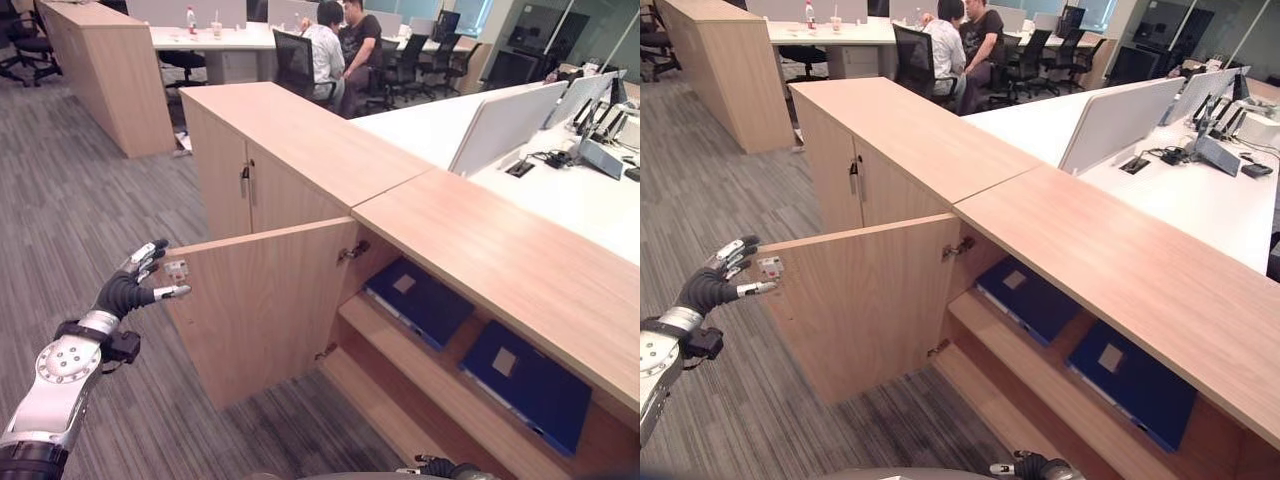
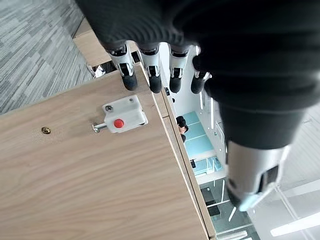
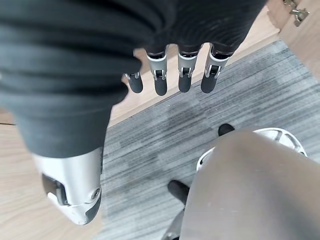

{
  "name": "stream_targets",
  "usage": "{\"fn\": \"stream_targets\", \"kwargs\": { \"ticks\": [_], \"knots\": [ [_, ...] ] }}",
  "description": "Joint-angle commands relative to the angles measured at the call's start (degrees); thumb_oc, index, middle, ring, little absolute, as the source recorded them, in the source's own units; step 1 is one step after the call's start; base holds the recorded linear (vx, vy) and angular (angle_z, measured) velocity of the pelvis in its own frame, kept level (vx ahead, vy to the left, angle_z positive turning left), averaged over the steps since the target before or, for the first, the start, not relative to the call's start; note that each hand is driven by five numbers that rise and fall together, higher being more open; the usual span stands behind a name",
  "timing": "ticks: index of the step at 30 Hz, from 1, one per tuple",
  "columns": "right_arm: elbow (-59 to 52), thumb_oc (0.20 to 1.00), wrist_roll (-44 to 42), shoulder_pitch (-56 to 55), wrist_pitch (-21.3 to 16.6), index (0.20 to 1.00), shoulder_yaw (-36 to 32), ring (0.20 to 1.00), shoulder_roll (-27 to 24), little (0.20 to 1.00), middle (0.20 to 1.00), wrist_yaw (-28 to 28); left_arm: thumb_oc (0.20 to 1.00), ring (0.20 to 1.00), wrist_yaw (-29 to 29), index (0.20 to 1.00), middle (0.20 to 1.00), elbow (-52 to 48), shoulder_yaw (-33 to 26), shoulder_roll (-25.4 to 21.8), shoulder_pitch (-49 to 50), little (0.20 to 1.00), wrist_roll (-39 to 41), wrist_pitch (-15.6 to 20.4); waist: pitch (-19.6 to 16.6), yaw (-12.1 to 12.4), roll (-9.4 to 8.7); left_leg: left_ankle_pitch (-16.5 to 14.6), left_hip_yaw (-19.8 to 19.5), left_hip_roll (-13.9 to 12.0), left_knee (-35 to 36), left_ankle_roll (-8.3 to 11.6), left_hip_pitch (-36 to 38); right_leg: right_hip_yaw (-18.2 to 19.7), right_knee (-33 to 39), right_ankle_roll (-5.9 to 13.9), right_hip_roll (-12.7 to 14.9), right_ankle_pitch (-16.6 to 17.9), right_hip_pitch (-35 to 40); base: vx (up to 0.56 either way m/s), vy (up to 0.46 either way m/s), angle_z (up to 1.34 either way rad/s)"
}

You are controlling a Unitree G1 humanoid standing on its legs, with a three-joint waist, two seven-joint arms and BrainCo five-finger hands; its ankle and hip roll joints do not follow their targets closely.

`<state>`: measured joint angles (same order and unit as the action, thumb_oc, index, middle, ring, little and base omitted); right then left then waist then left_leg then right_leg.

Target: Put the empty folder in the office cabinet

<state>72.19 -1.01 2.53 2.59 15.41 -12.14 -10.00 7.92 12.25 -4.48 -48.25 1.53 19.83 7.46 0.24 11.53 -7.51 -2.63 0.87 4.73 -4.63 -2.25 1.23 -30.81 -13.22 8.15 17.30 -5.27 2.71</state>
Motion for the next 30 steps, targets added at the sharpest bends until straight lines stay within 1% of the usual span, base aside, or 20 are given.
{"fn": "stream_targets", "kwargs": {
  "ticks": [1, 2, 3, 6, 7, 8, 10, 11, 13, 14, 15, 20, 27, 28, 29, 30],
  "knots": [
    [1.4, 1.0, 0.1, 1.6, -1.0, 1.0, -0.2, 1.0, -1.9, 1.0, 1.0, 0.7, 1.0, 1.0, -2.2, 1.0, 1.0, 3.3, 1.4, -2.9, -3.7, 1.0, -4.0, -0.1, -3.8, -0.9, 0.83, -2.1, -2.4, 1.9, 2.0, 0.26, -1.1, 0.2, -1.1, 4.05, 1.7, 8.3, 0.3, -0.01, 0.012, -0.06],
    [1.4, 1.0, 0.1, 1.6, -1.0, 1.0, -0.2, 1.0, -1.9, 1.0, 1.0, 0.7, 1.0, 1.0, -2.2, 1.0, 1.0, 3.4, 1.5, -2.9, -3.9, 1.0, -4.0, -0.1, -3.8, -0.8, 0.84, -2.2, -2.4, 1.9, 1.9, 0.26, -1.1, 0.2, -1.0, 4.05, 1.7, 8.3, 0.3, -0.01, 0.024, -0.05],
    [1.5, 1.0, 0.0, 1.4, -0.8, 1.0, -0.6, 1.0, -2.4, 1.0, 1.0, 0.9, 1.0, 1.0, -2.7, 1.0, 1.0, 6.3, 1.9, -2.9, -5.2, 1.0, -5.2, -0.7, -4.1, -1.4, 1.03, -2.2, -2.1, 1.9, 1.8, 0.23, -1.1, 0.6, -0.8, 4.04, 1.7, 8.4, 0.4, -0.01, 0.017, -0.05],
    [1.7, 1.0, -0.1, 1.1, -0.6, 1.0, -1.2, 1.0, -3.0, 1.0, 1.0, 1.1, 1.0, 1.0, -3.3, 1.0, 1.0, 9.5, 2.4, -3.3, -6.7, 1.0, -6.3, -1.3, -4.5, -1.8, 1.24, -2.3, -1.7, 1.8, 1.7, 0.19, -1.1, 0.8, -0.4, 4.11, 1.6, 8.6, 0.5, -0.03, 0.028, -0.03],
    [1.8, 1.0, -0.4, 0.9, -0.6, 1.0, -1.8, 1.0, -3.4, 1.0, 1.0, 1.3, 1.0, 1.0, -3.6, 1.0, 1.0, 11.8, 2.4, -3.7, -8.0, 1.0, -7.0, -1.6, -4.7, -2.3, 1.38, -1.4, -1.0, 2.0, 1.5, -0.19, -1.7, 0.4, 0.2, 3.45, 1.8, 9.6, 0.2, -0.07, 0.052, -0.1],
    [1.8, 1.0, -0.4, 0.9, -0.6, 1.0, -1.8, 1.0, -3.4, 1.0, 1.0, 1.3, 1.0, 1.0, -3.6, 1.0, 1.0, 11.8, 2.5, -3.7, -8.1, 1.0, -7.0, -1.6, -4.6, -2.3, 1.38, -1.4, -1.0, 1.9, 1.5, -0.19, -1.7, 0.4, 0.2, 3.45, 1.8, 9.6, 0.2, -0.07, 0.057, -0.15],
    [2.1, 1.0, -0.7, 0.1, -0.5, 1.0, -2.7, 1.0, -4.2, 1.0, 1.0, 1.4, 1.0, 1.0, -4.0, 1.0, 1.0, 13.4, 1.9, -5.5, -9.0, 1.0, -8.4, -2.0, -4.9, -2.8, 1.52, -1.4, -0.3, 1.9, 1.5, -0.23, -1.6, 1.0, 0.5, 3.54, 1.8, 10.1, 0.1, -0.01, 0.035, -0.16],
    [2.1, 1.0, -0.7, 0.1, -0.5, 1.0, -2.8, 1.0, -4.2, 1.0, 1.0, 1.4, 1.0, 1.0, -4.0, 1.0, 1.0, 13.5, 1.9, -5.5, -9.0, 1.0, -8.4, -2.0, -4.9, -2.8, 1.52, -1.4, -0.2, 1.9, 1.5, -0.23, -1.6, 1.0, 0.5, 3.54, 1.8, 10.1, 0.1, -0.01, 0.027, -0.15],
    [2.5, 1.0, -0.8, -0.2, -0.4, 1.0, -3.1, 1.0, -4.5, 1.0, 1.0, 1.3, 1.0, 1.0, -4.2, 1.0, 1.0, 13.8, 1.4, -7.0, -9.4, 1.0, -9.4, -2.3, -5.0, -3.1, 1.66, -1.4, 0.1, 1.9, 1.4, -0.24, -1.6, 1.3, 0.8, 3.59, 1.8, 10.4, 0.1, -0.02, 0.029, -0.1],
    [2.8, 1.0, -0.7, -0.5, -0.3, 1.0, -3.3, 1.0, -4.8, 1.0, 1.0, 1.3, 1.0, 1.0, -4.2, 1.0, 1.0, 13.8, 1.2, -8.8, -10.0, 1.0, -10.7, -2.4, -5.1, -3.2, 1.73, -1.5, 0.5, 1.8, 1.3, -0.26, -1.7, 1.3, 1.0, 3.64, 1.8, 10.5, 0.1, -0.02, 0.028, -0.1],
    [2.8, 1.0, -0.7, -0.5, -0.3, 1.0, -3.3, 1.0, -4.8, 1.0, 1.0, 1.3, 1.0, 1.0, -4.2, 1.0, 1.0, 13.8, 1.2, -8.8, -10.0, 1.0, -10.7, -2.4, -5.1, -3.2, 1.72, -1.5, 0.5, 1.8, 1.3, -0.26, -1.7, 1.3, 1.0, 3.64, 1.8, 10.5, 0.1, -0.02, 0.026, -0.12],
    [3.2, 1.0, -0.7, -1.7, -0.2, 1.0, -3.6, 1.0, -5.0, 1.0, 1.0, 0.5, 1.0, 1.0, -4.4, 1.0, 1.0, 13.1, -0.2, -14.1, -11.0, 1.0, -13.2, -2.3, -5.2, -3.6, 1.85, -1.5, 1.2, 1.9, 1.4, -0.31, -1.7, 1.7, 1.7, 3.73, 1.9, 10.9, 0.3, -0.02, 0.037, -0.08],
    [3.7, 1.0, -0.6, -2.3, -0.4, 1.0, -3.6, 1.0, -5.2, 1.0, 1.0, 0.4, 1.0, 1.0, -4.8, 1.0, 1.0, 11.0, -0.4, -15.8, -11.7, 1.0, -12.4, -1.5, -5.3, -3.8, 1.96, -1.6, 1.5, 2.1, 1.4, -0.38, -1.7, 1.5, 2.1, 3.85, 2.2, 11.1, 0.5, 0.0, 0.023, -0.05],
    [3.8, 1.0, -0.6, -2.3, -0.5, 1.0, -3.4, 1.0, -5.0, 1.0, 1.0, 0.3, 1.0, 1.0, -5.0, 1.0, 1.0, 10.8, -0.4, -15.8, -11.7, 1.0, -12.2, -1.4, -5.4, -3.8, 2.1, -2.6, 1.1, 1.9, 1.6, -0.03, -1.0, 2.3, 1.8, 4.52, 1.9, 10.3, 0.8, 0.0, 0.0, 0.0],
    [3.8, 1.0, -0.6, -2.2, -0.5, 1.0, -3.5, 1.0, -5.1, 1.0, 1.0, 0.3, 1.0, 1.0, -5.0, 1.0, 1.0, 10.7, -0.4, -15.7, -11.8, 1.0, -12.2, -1.4, -5.3, -3.9, 2.02, -1.6, 1.5, 2.2, 1.4, -0.38, -1.7, 1.6, 2.1, 3.85, 2.2, 11.1, 0.5, 0.0, 0.0, 0.0],
    [3.9, 1.0, -0.7, -2.3, -0.5, 1.0, -3.5, 1.0, -5.1, 1.0, 1.0, 0.3, 1.0, 1.0, -5.0, 1.0, 1.0, 10.8, -0.3, -15.6, -11.8, 1.0, -12.0, -1.3, -5.3, -3.9, 2.03, -1.6, 1.5, 2.2, 1.4, -0.38, -1.7, 1.5, 2.2, 3.86, 2.2, 11.2, 0.6, -0.06, 0.037, -0.03]
  ]
}}
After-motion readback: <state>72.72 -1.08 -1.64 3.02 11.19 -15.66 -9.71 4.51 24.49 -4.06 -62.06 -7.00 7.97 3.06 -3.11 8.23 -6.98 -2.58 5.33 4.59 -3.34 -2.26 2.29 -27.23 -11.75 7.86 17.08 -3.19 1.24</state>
